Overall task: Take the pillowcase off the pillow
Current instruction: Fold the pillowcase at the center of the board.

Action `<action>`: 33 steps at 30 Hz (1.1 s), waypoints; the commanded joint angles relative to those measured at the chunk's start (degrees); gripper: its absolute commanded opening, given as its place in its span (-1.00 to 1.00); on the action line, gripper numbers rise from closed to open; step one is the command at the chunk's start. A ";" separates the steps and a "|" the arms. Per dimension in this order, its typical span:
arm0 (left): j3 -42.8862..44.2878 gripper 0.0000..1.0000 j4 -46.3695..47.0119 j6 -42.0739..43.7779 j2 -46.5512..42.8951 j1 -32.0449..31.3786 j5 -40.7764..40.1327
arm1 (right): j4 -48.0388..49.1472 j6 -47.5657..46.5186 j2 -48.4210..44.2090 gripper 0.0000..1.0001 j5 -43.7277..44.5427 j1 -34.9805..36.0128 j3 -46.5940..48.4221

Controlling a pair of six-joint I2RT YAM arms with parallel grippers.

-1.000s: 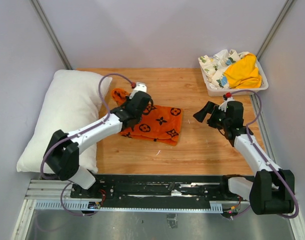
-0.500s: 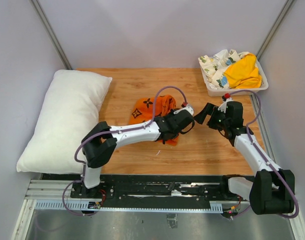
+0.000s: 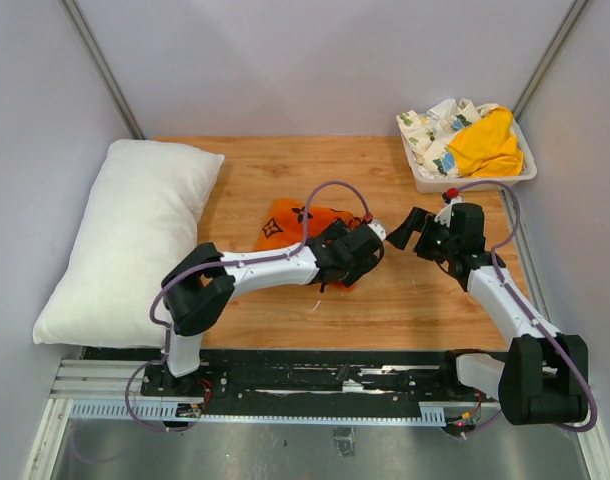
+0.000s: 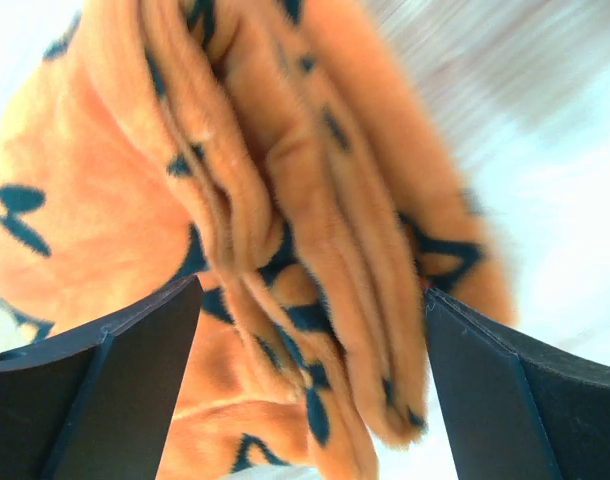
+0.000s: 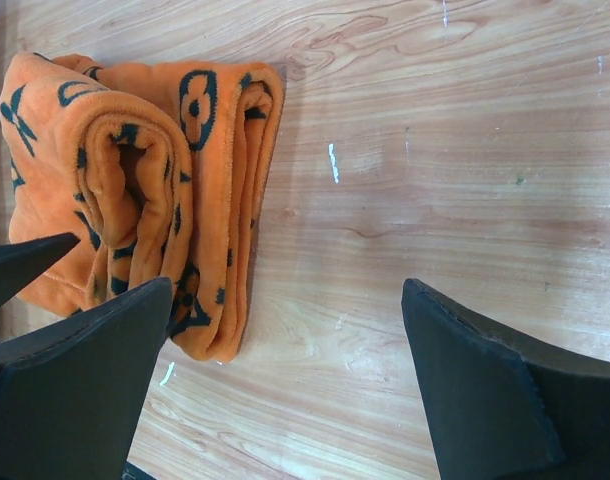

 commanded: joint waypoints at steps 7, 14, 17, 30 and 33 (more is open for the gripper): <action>-14.31 0.99 23.96 -15.51 -28.58 17.53 50.03 | 0.70 1.75 -2.68 0.99 2.52 2.93 2.68; -27.21 0.72 24.46 -19.87 -33.89 30.00 45.18 | 3.87 -1.50 5.43 0.94 3.97 16.71 9.33; -30.73 0.61 27.53 -20.93 -34.89 32.64 47.22 | 5.08 -0.42 11.40 0.98 3.84 19.02 11.33; -33.09 0.54 29.11 -20.63 -32.31 36.85 48.03 | -10.74 -3.04 16.12 0.64 30.10 36.02 21.45; -34.15 0.53 30.06 -21.75 -32.36 38.65 49.27 | -13.92 -2.56 17.26 0.50 31.41 38.35 23.58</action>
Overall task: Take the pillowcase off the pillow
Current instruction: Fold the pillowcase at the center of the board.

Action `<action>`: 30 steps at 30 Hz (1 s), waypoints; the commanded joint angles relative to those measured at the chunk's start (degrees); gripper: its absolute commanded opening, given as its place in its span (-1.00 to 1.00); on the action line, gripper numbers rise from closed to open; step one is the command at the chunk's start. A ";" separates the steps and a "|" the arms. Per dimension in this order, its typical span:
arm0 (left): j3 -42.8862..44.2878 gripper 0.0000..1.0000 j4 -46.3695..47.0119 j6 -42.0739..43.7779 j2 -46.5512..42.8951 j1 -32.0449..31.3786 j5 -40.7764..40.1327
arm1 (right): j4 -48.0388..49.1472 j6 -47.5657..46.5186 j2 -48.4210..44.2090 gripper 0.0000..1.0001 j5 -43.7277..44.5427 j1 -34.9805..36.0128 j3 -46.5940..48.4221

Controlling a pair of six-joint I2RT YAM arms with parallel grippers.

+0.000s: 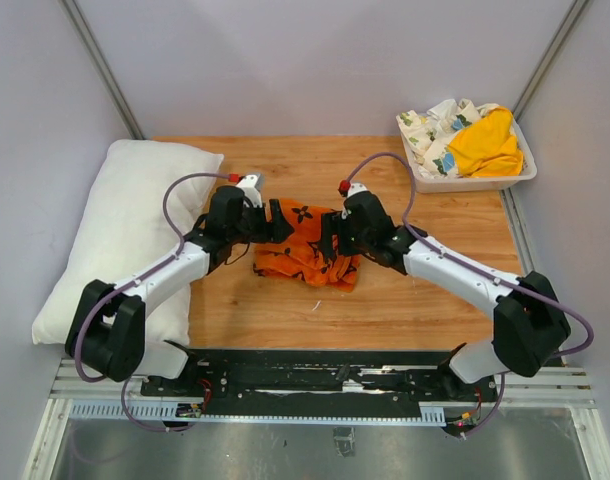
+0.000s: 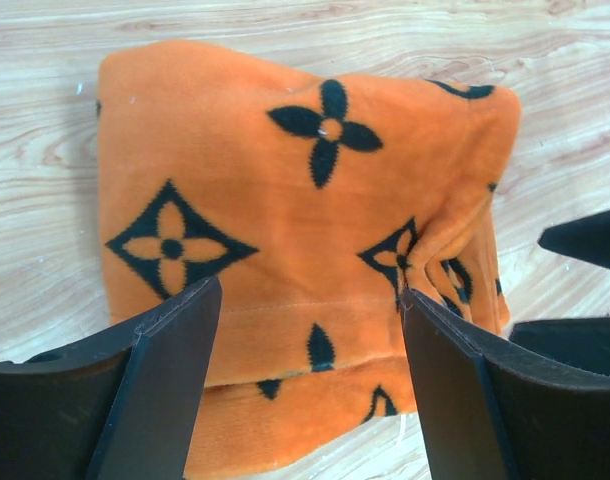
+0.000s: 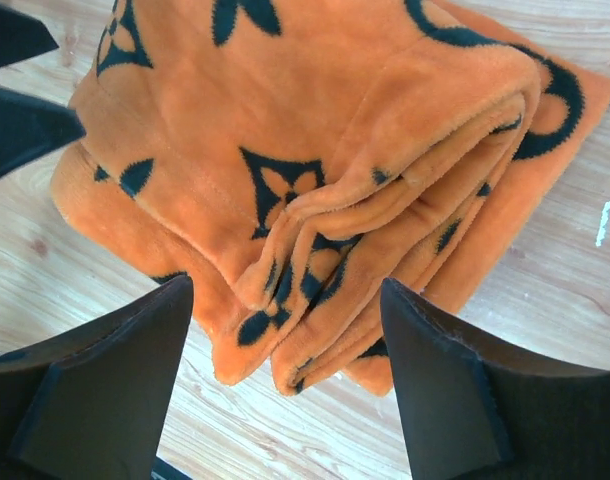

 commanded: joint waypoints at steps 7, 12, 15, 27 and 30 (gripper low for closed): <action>-2.74 0.53 4.38 -2.46 0.46 4.78 5.25 | -7.83 1.49 6.76 0.08 6.48 3.65 7.38; -3.37 0.53 3.39 -1.89 -0.63 6.01 5.45 | -6.68 1.66 11.88 0.06 4.98 3.64 9.72; -3.99 0.52 3.35 -1.93 -1.36 6.65 5.54 | -6.82 1.76 14.59 0.06 4.08 3.62 11.05; -3.83 0.49 3.48 -1.92 -0.49 7.13 6.68 | -6.15 1.60 19.27 -0.42 3.15 3.64 12.92; -3.67 0.49 3.31 -2.03 -0.40 7.28 6.66 | -6.98 1.54 18.66 -0.72 3.51 3.57 12.83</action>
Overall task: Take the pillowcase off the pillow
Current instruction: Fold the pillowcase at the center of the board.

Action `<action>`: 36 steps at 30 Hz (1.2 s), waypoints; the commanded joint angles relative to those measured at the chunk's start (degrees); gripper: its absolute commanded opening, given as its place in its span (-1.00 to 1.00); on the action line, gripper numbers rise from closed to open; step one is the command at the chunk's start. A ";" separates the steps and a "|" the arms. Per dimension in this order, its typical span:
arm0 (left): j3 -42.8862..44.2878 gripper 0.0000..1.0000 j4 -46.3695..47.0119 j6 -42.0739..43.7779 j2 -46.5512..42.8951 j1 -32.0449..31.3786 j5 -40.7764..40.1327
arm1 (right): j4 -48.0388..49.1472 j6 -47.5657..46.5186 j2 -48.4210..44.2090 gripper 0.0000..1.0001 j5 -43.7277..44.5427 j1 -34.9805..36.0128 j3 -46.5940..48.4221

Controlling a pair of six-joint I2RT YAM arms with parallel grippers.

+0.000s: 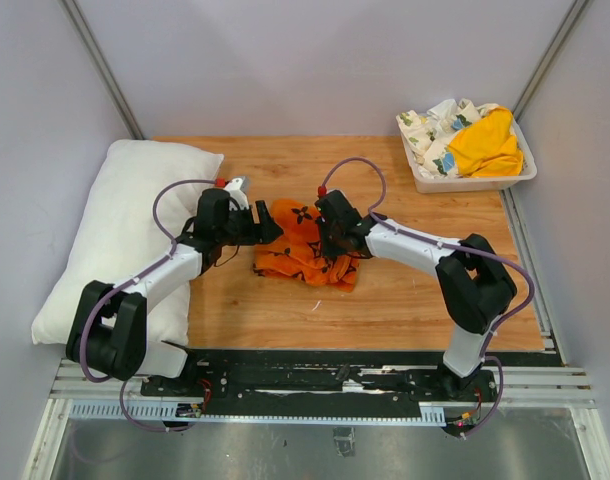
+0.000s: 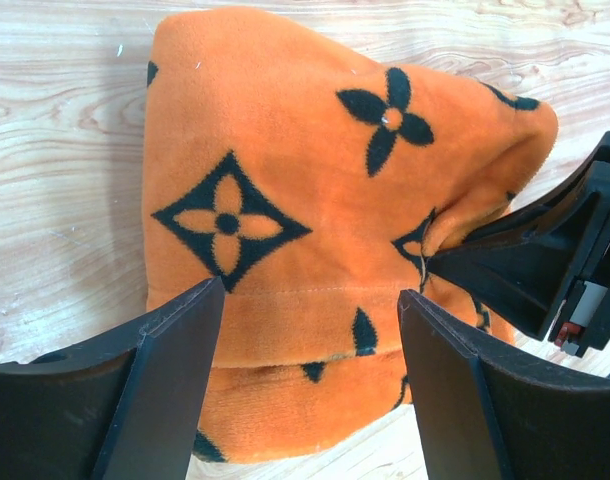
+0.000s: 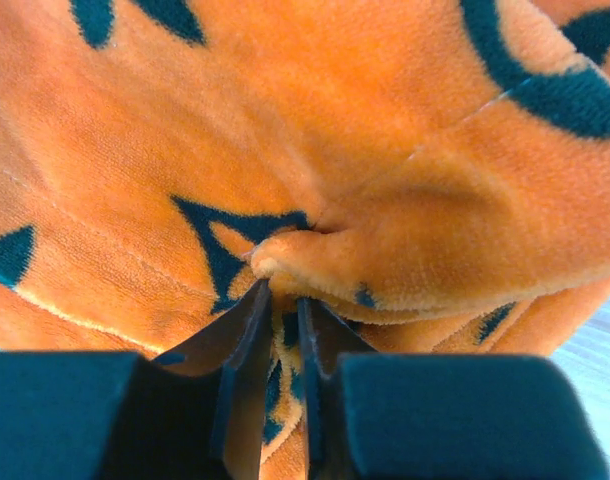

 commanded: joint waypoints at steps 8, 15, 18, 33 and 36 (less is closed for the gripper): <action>0.40 0.49 0.76 -0.40 -1.40 0.68 0.30 | -2.29 0.14 -7.81 -0.98 0.41 -2.49 -3.45; 0.58 0.48 0.86 -0.71 -0.22 0.68 0.24 | 0.12 -1.48 -8.22 -0.87 -4.05 -6.70 -7.21; 0.19 0.48 0.67 -0.62 -0.48 0.69 -0.46 | 2.65 -2.74 -10.15 -0.56 -7.22 -6.79 -8.79; -0.14 0.50 -0.12 0.06 -0.47 0.66 -1.34 | 18.20 -2.93 -17.07 0.58 -21.90 -19.03 -18.44; -0.35 0.50 -0.21 0.03 -0.54 0.71 -1.34 | 20.07 -2.80 -14.86 0.60 -25.11 -19.19 -17.80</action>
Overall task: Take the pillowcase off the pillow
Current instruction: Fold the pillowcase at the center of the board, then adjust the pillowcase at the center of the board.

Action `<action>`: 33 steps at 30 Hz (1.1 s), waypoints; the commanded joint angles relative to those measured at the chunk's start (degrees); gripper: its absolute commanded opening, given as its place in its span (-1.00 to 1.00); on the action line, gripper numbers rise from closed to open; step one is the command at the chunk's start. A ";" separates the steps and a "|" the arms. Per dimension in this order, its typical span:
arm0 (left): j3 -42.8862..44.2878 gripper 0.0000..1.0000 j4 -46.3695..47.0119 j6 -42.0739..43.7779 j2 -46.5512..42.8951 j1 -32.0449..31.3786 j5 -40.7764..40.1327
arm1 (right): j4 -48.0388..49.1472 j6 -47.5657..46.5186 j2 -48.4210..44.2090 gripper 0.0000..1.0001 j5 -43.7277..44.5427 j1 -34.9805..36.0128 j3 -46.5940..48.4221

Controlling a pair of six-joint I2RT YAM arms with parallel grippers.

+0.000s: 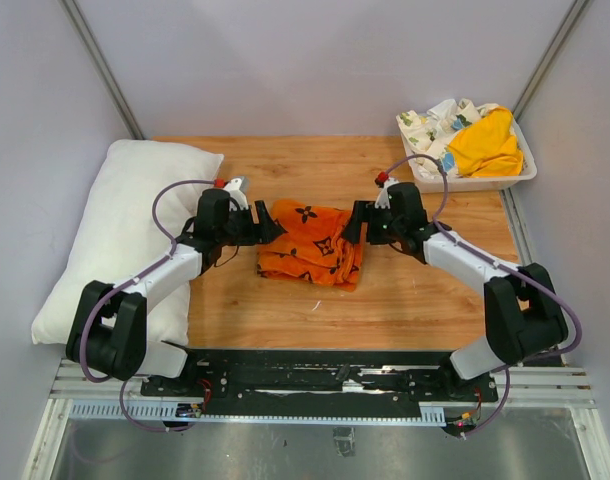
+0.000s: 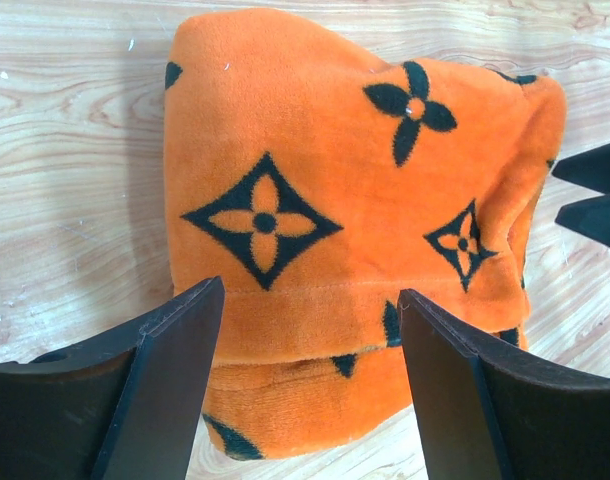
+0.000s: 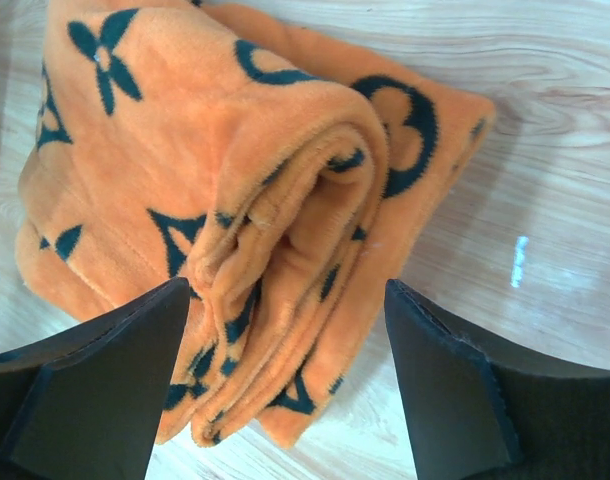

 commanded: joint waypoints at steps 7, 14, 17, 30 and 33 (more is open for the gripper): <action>-0.64 0.50 0.05 0.90 -0.68 0.64 -0.70 | 7.74 2.59 6.21 0.60 -9.32 -0.26 1.16; -0.62 0.50 -0.03 1.11 0.02 0.65 -0.57 | 8.39 3.52 9.34 0.70 -10.30 -0.28 1.26; -0.47 0.50 -0.03 1.14 0.38 0.65 -0.55 | 9.00 3.90 9.62 0.70 -10.43 -0.28 0.86; -0.34 0.50 0.00 1.23 1.43 0.69 0.02 | 10.01 5.67 13.74 0.44 -13.28 1.05 3.72; -0.25 0.50 -0.21 1.34 1.51 0.60 0.00 | 9.39 5.62 13.88 0.08 -13.54 1.24 4.80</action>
